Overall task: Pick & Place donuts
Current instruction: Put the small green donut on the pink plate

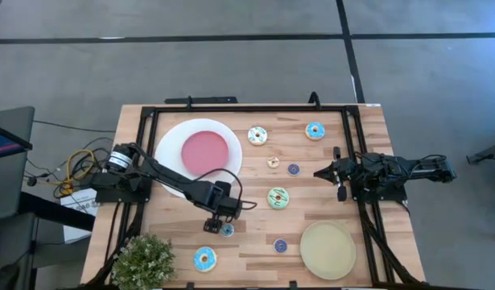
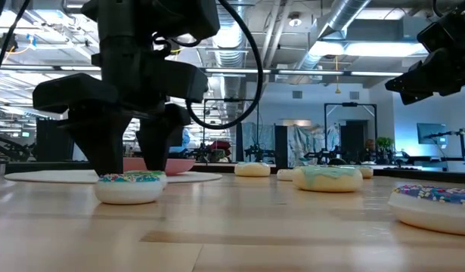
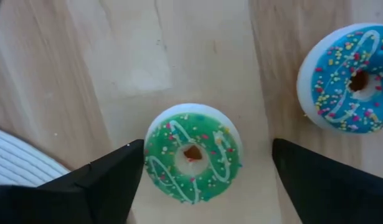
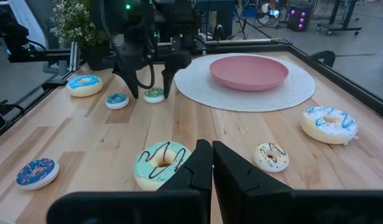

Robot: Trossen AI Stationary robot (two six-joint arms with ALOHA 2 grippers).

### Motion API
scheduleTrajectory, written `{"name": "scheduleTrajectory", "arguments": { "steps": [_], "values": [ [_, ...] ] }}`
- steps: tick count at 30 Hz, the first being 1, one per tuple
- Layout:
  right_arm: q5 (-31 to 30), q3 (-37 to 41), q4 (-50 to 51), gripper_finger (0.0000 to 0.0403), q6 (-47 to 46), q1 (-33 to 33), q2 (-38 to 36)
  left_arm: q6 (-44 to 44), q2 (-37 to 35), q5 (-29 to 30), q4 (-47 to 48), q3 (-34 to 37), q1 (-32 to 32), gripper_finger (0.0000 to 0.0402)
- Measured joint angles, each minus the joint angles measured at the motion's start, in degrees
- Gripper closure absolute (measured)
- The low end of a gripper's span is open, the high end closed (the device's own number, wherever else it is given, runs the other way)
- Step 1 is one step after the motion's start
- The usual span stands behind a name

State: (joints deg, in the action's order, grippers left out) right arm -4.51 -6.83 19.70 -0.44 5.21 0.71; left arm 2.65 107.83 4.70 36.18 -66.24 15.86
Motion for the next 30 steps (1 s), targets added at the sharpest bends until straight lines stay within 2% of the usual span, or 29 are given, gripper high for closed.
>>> {"name": "scheduleTrajectory", "arguments": {
  "steps": [9, 14, 24, 30],
  "values": [
    [0.0, 0.0, 0.0, 0.0397, 0.0, 0.0, 0.0, 0.4, 0.0, -1.9, -0.2, 0.1, 0.0, 0.0152],
    [0.0, 0.0, 0.0, 0.0397, 0.0, 0.0, 0.0, 1.3, 0.0, -2.6, -0.2, 0.1, -0.1, 0.0183],
    [0.0, 0.0, 0.0, 0.0397, 0.0, 0.0, 0.0, 3.5, 0.1, -2.7, 0.8, -0.5, -0.3, 0.0194],
    [0.0, 0.0, 0.0, 0.0397, 0.0, 0.0, 0.0, 8.3, 0.2, -2.5, 7.7, -7.0, -3.2, 0.0194]
  ]
}}
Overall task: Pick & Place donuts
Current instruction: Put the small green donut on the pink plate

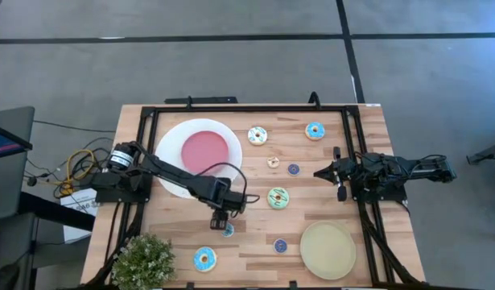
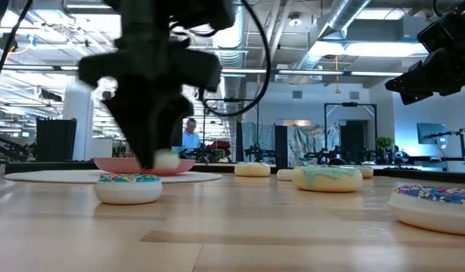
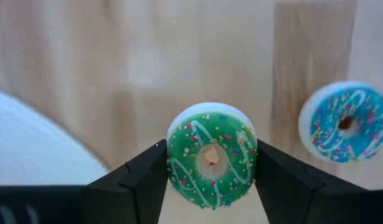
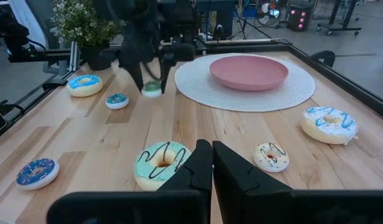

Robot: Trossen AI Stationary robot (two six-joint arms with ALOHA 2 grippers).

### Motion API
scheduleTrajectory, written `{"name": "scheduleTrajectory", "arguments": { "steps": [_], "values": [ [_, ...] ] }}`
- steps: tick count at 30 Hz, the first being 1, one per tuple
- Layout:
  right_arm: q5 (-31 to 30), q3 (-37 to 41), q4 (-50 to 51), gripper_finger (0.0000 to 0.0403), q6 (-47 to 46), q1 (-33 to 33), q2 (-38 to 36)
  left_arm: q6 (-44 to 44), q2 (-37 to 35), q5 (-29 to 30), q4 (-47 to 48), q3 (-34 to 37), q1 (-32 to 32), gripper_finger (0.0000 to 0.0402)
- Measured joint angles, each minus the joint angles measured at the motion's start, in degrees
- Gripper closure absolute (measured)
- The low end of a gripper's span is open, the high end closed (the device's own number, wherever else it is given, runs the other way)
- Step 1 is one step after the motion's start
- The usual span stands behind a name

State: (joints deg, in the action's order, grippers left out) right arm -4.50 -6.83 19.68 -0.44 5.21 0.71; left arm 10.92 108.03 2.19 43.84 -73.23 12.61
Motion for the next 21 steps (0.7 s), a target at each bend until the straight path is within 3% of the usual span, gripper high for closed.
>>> {"name": "scheduleTrajectory", "arguments": {
  "steps": [8, 12, 21],
  "values": [
    [0.0, 0.0, 0.0, 0.0397, 0.0, 0.0, 0.0, -4.1, -1.2, -0.9, 9.6, -8.7, -8.5, 0.0194],
    [0.0, 0.0, 0.0, 0.0397, 0.0, 0.0, 0.0, -6.1, -5.1, -3.5, 10.7, -6.2, -15.5, 0.0195],
    [0.0, 0.0, 0.0, 0.0397, 0.0, 0.0, 0.0, -6.2, -15.2, -2.6, 7.9, 3.1, -35.1, 0.0212]
  ]
}}
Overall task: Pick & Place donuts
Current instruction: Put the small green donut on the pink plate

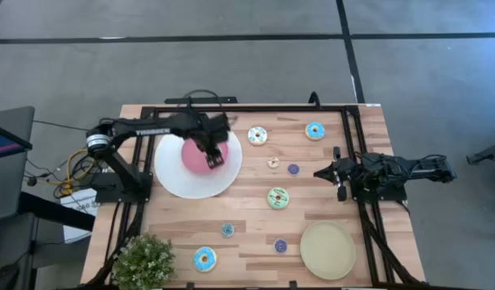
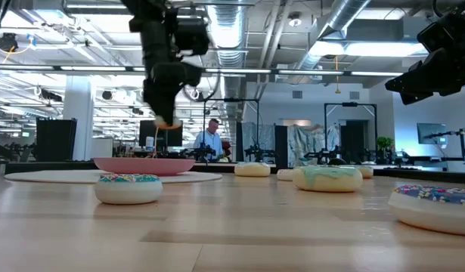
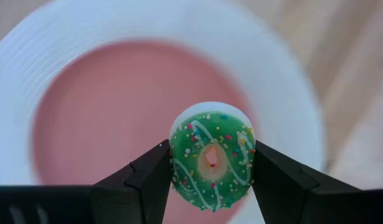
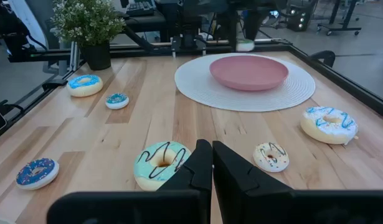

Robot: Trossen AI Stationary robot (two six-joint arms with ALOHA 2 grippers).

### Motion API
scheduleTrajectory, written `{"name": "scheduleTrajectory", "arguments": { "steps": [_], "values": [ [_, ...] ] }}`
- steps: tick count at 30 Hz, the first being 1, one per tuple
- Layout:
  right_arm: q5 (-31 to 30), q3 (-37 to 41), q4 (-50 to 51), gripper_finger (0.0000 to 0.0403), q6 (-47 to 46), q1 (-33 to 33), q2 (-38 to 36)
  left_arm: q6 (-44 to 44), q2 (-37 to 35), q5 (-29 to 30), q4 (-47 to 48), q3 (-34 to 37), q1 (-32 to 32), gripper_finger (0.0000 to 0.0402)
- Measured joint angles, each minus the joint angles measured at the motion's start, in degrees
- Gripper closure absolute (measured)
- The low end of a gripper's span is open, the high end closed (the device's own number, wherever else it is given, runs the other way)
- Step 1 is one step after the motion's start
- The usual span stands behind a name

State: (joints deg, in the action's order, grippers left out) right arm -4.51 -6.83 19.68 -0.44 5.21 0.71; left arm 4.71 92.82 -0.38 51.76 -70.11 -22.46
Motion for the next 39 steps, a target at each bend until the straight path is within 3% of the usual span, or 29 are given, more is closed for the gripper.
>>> {"name": "scheduleTrajectory", "arguments": {
  "steps": [5, 11, 21, 29, 39],
  "values": [
    [0.0, 0.0, 0.0, 0.0397, 0.0, 0.0, 0.0, 3.5, -0.2, 0.1, -2.0, 3.5, -7.2, 0.0214],
    [0.0, 0.0, 0.0, 0.0397, 0.0, 0.0, 0.0, 9.4, 0.1, 2.1, -5.4, 5.3, -11.0, 0.0214],
    [0.0, 0.0, 0.0, 0.0397, 0.0, 0.0, 0.0, 11.4, 0.2, 4.1, -9.8, 6.7, -11.5, 0.0214],
    [0.0, 0.0, 0.0, 0.0397, 0.0, 0.0, 0.0, 11.4, 4.9, 3.9, -12.8, 6.7, -10.8, 0.0214],
    [0.0, 0.0, 0.0, 0.0397, 0.0, 0.0, 0.0, 19.8, 7.7, 6.7, -15.4, 6.3, -10.8, 0.0214]
  ]
}}
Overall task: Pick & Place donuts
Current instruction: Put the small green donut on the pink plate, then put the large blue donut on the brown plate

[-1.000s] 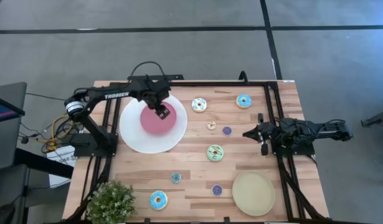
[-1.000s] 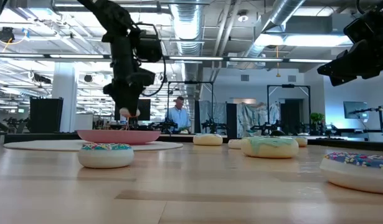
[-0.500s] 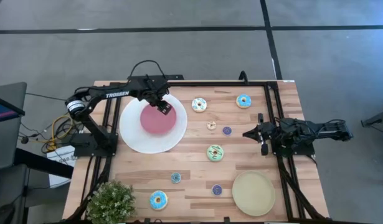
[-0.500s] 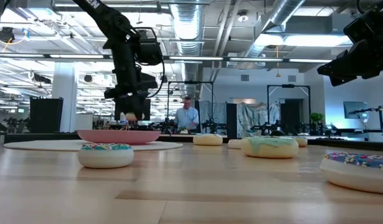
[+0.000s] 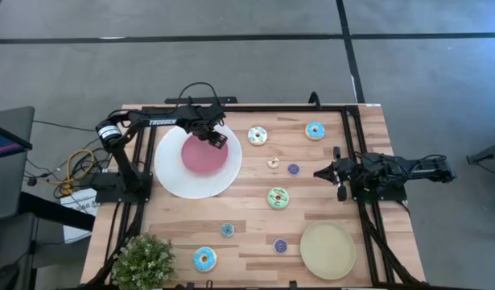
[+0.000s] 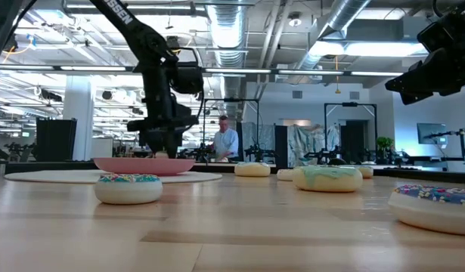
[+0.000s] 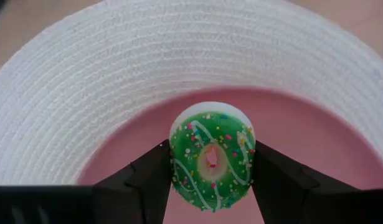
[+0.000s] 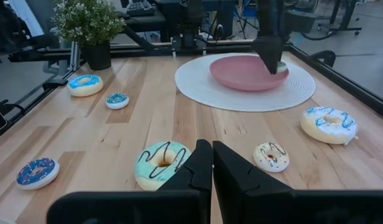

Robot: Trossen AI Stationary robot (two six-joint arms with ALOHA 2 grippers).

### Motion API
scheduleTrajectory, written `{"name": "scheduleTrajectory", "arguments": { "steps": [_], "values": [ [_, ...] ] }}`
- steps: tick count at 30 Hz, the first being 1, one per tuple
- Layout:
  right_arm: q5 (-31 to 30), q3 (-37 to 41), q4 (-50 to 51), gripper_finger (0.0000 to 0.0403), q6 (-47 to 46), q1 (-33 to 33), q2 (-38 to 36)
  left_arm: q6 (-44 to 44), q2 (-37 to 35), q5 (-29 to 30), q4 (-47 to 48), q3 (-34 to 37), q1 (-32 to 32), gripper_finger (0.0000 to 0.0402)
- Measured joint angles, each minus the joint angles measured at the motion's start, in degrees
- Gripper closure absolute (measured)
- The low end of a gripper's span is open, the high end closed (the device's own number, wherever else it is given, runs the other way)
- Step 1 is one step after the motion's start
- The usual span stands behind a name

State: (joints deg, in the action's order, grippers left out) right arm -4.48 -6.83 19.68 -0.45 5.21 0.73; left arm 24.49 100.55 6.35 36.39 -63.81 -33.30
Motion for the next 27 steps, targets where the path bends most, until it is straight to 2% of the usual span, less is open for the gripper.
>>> {"name": "scheduleTrajectory", "arguments": {
  "steps": [4, 12, 17, 22, 27],
  "values": [
    [0.0, 0.0, 0.0, 0.0397, 0.0, 0.0, 0.0, 2.5, 0.0, -1.8, 0.2, -0.1, -0.2, 0.0199],
    [0.0, 0.0, 0.0, 0.0397, 0.0, 0.0, 0.0, 7.6, 0.0, -2.0, 0.1, -0.1, -0.2, 0.0154],
    [0.0, 0.0, 0.0, 0.0397, 0.0, 0.0, 0.0, 9.6, 0.0, -1.6, 1.6, -0.1, -0.2, 0.0142],
    [0.0, 0.0, 0.0, 0.0397, 0.0, 0.0, 0.0, 12.5, -4.0, -1.6, 1.9, -0.1, 1.1, 0.0150],
    [0.0, 0.0, 0.0, 0.0397, 0.0, 0.0, 0.0, 17.3, -12.9, 1.4, 0.6, -0.1, 4.4, 0.0187]
  ]
}}
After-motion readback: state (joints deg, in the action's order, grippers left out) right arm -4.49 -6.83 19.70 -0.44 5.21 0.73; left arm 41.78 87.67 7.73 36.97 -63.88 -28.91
